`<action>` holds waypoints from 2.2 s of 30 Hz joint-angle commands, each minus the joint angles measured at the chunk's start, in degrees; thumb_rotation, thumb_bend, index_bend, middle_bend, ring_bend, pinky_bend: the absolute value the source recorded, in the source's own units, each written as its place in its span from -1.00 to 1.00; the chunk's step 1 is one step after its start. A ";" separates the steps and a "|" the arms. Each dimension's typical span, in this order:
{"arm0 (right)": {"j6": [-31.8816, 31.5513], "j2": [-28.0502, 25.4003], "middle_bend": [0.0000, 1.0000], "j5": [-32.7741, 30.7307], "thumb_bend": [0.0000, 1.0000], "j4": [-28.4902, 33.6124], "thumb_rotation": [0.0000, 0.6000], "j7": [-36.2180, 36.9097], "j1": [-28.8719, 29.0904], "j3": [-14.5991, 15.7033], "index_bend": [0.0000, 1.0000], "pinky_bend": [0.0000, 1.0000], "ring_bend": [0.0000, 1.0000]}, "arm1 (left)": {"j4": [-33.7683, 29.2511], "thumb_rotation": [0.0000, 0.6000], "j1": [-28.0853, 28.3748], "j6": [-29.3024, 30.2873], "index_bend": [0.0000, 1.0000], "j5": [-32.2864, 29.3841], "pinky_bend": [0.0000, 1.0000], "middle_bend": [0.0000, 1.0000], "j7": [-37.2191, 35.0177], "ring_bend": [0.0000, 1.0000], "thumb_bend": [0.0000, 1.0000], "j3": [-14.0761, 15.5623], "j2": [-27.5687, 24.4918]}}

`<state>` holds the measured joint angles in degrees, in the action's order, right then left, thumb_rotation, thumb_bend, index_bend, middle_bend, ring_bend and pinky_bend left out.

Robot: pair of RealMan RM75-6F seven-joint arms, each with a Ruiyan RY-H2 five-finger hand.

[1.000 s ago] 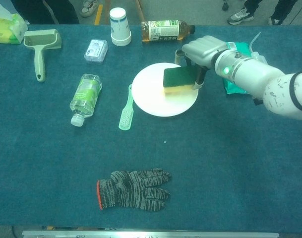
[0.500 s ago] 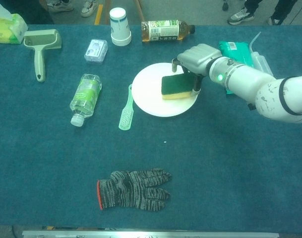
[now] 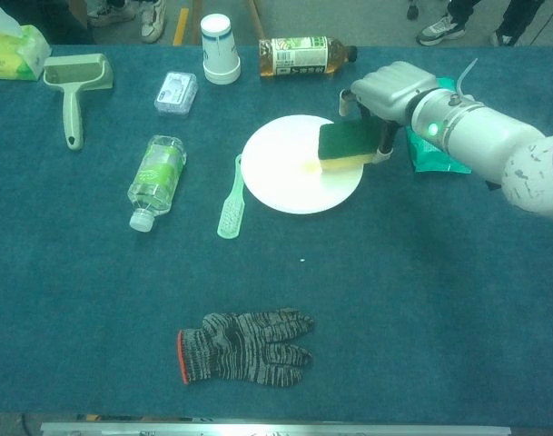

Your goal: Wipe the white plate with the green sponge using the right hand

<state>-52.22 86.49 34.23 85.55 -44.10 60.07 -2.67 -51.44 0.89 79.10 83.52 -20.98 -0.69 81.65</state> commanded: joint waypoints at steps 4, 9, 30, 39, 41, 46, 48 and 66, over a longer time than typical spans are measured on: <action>1.42 2.84 0.11 1.57 -0.90 -2.16 1.00 -0.02 1.10 -0.68 -0.45 -0.07 -0.04 | 0.10 1.00 -0.11 -0.16 -0.69 -0.31 -0.46 -0.94 -0.23 -0.94 -0.59 -0.11 -0.08; 2.87 5.05 0.11 1.17 -0.91 -3.96 1.00 -0.82 1.92 -0.43 -0.45 -0.07 -0.04 | 0.82 1.00 -0.43 -0.17 -0.69 -0.59 -0.46 -0.94 -1.16 -0.94 -0.60 -0.16 -0.06; -3.44 -2.48 0.11 -1.39 -0.90 3.83 1.00 -2.67 -1.20 1.57 -0.45 -0.07 -0.04 | 0.47 1.00 0.10 -0.39 -0.69 -0.09 -0.46 -0.94 -0.22 -0.94 -0.60 -0.09 0.42; -0.64 1.46 0.11 0.86 -0.90 0.99 1.00 -2.33 0.37 0.18 -0.45 -0.07 -0.04 | 0.28 1.00 -0.12 -0.36 -0.69 -0.40 -0.46 -0.94 -0.36 -0.94 -0.60 -0.15 0.22; 0.24 2.65 0.11 0.60 -0.90 -0.27 1.00 -2.65 0.79 0.24 -0.45 -0.07 -0.04 | 0.62 1.00 -0.24 -0.47 -0.69 -0.62 -0.46 -0.94 -0.73 -0.94 -0.59 -0.22 0.25; 1.32 3.95 0.11 -0.59 -0.90 -2.20 1.00 -3.54 1.15 0.91 -0.45 -0.07 -0.04 | 1.40 1.00 -0.46 -0.63 -0.69 -0.91 -0.46 -0.94 -1.71 -0.94 -0.59 -0.31 0.28; 1.00 3.69 0.11 -1.13 -0.90 -2.05 1.00 -3.85 0.96 1.21 -0.45 -0.07 -0.04 | 1.74 1.00 -0.48 -0.72 -0.69 -0.91 -0.46 -0.94 -2.05 -0.94 -0.60 -0.29 0.39; -8.78 -8.20 0.11 13.00 -0.90 12.48 1.00 3.69 -9.16 6.39 -0.45 -0.07 -0.04 | -0.77 1.00 0.48 -0.69 -0.69 -0.05 -0.46 -0.92 0.57 -0.94 -0.59 -0.16 -0.05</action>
<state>-59.38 80.08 44.61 96.03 -41.95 52.94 2.17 -52.12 1.31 78.49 83.48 -20.49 -0.86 81.66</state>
